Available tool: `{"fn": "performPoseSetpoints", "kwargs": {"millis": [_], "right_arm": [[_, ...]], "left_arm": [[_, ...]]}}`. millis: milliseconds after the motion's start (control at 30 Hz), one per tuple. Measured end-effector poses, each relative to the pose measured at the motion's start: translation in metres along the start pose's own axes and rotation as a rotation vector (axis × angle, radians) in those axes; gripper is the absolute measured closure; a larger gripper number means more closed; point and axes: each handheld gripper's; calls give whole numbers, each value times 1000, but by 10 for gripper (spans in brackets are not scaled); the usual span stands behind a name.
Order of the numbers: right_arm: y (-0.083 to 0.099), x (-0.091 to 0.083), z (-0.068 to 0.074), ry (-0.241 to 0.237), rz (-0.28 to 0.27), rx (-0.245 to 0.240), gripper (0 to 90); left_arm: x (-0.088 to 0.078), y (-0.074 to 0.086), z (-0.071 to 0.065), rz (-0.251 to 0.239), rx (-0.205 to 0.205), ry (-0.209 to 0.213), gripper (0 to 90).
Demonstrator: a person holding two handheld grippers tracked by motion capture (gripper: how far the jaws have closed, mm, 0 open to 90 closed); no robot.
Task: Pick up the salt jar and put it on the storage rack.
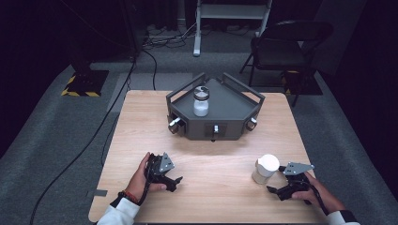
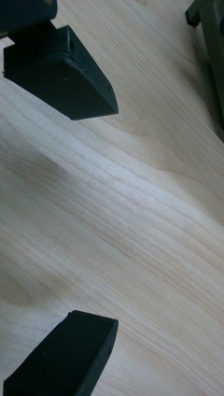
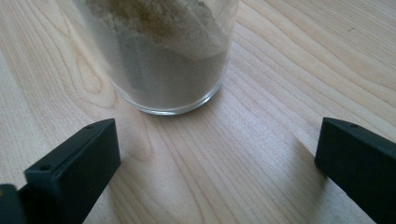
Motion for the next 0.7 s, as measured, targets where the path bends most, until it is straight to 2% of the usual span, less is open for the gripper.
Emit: {"fn": "performPoseSetpoints", "kwargs": {"millis": [233,400,533,700], "right_arm": [[0,0,0,0,0,0,0],[0,0,-1,-4,0,-3,0],[-1,0,-1,-5,1,-4,0],[-1,1,-2,-7,1,-6,0]], "left_arm": [[5,2,6,20,-31,24,10],[10,1,7,52,-24,24,10],[10,3,9,48,-39,28,8],[12,7,16,38,-75,57,3]]}}
Point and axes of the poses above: each handheld gripper's, and its own axes: x roughly forward along the jaws, y roughly out of its underside, z roughly to its left, and after that the axes turned 4 degrees about z, right-handed
